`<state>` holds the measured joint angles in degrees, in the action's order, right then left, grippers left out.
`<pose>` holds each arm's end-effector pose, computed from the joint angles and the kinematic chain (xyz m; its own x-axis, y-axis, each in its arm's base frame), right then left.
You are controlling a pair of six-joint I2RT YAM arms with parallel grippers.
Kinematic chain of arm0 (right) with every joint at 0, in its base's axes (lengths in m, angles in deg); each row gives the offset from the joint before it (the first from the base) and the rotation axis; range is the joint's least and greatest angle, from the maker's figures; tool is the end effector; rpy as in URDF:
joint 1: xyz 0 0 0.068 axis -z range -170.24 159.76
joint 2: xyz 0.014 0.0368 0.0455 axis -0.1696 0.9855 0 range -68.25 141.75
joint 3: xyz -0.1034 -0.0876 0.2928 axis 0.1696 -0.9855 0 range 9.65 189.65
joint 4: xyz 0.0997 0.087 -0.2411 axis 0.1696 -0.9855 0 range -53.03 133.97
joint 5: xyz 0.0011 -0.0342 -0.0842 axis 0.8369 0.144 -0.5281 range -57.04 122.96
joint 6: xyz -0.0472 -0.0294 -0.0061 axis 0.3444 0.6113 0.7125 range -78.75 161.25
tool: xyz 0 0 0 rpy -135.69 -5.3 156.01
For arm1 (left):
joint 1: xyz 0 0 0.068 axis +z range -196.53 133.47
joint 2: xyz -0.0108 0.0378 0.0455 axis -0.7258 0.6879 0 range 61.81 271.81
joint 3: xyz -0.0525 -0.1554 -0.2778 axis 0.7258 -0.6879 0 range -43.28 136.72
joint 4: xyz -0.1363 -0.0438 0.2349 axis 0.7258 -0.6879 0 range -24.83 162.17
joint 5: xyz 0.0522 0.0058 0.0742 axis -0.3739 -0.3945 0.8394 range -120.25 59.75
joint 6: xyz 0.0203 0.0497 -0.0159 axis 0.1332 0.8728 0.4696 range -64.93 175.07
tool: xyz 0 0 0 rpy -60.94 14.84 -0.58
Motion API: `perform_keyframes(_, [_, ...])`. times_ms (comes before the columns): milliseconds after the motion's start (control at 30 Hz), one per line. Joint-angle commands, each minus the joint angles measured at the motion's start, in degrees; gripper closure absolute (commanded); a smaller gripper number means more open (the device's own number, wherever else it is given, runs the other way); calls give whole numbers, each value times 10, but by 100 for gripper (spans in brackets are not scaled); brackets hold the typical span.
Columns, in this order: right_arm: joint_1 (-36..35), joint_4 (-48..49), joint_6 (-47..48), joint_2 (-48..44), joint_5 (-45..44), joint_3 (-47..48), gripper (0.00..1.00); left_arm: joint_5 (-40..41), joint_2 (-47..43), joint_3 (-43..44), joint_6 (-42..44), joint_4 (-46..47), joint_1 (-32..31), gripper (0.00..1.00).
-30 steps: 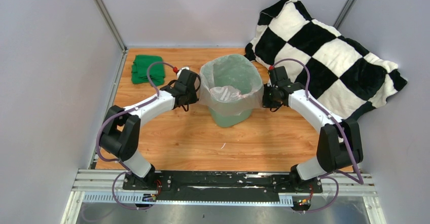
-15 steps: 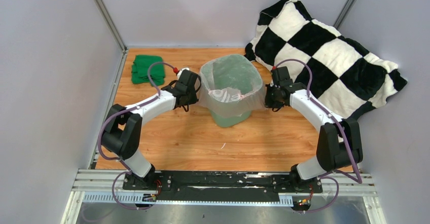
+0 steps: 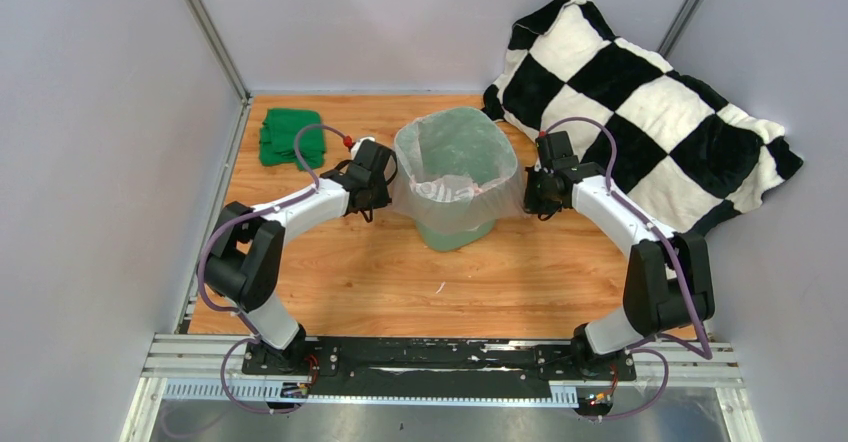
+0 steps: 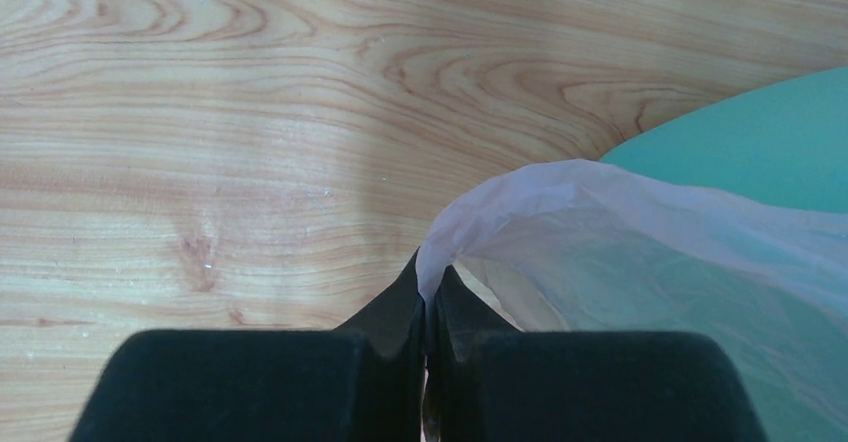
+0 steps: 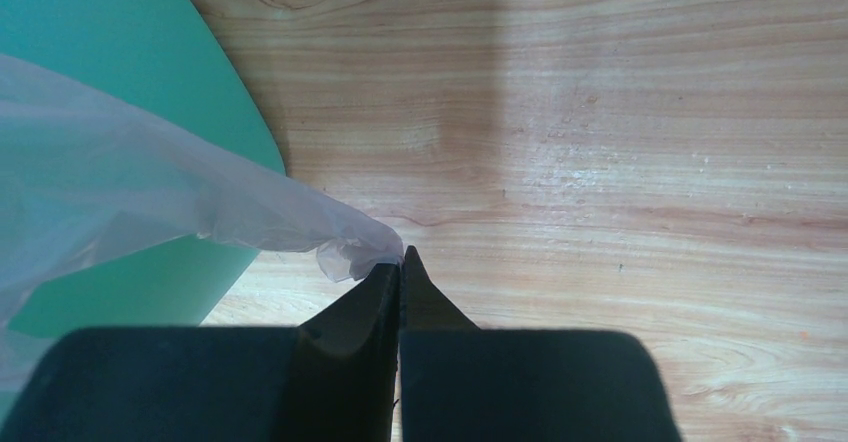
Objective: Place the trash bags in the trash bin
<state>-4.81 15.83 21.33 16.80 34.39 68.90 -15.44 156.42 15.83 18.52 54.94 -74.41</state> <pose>0.3082 0.0812 0.2776 -0.8262 0.1372 -0.5465 0.0168 0.9755 0.2195 0.3218 -0.1591 0.2373 -0.7528 -0.2532 -0.6076 -0.1657 0.9662 -0.1973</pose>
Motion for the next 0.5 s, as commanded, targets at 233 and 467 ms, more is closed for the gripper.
perform_keyframes(233, [14,-77,11,-32,-46,39,61,16,-41,-13,17,-5,5,68])
perform_keyframes(467, [14,-107,10,-69,-51,75,52,-4,-90,-10,11,-8,5,61])
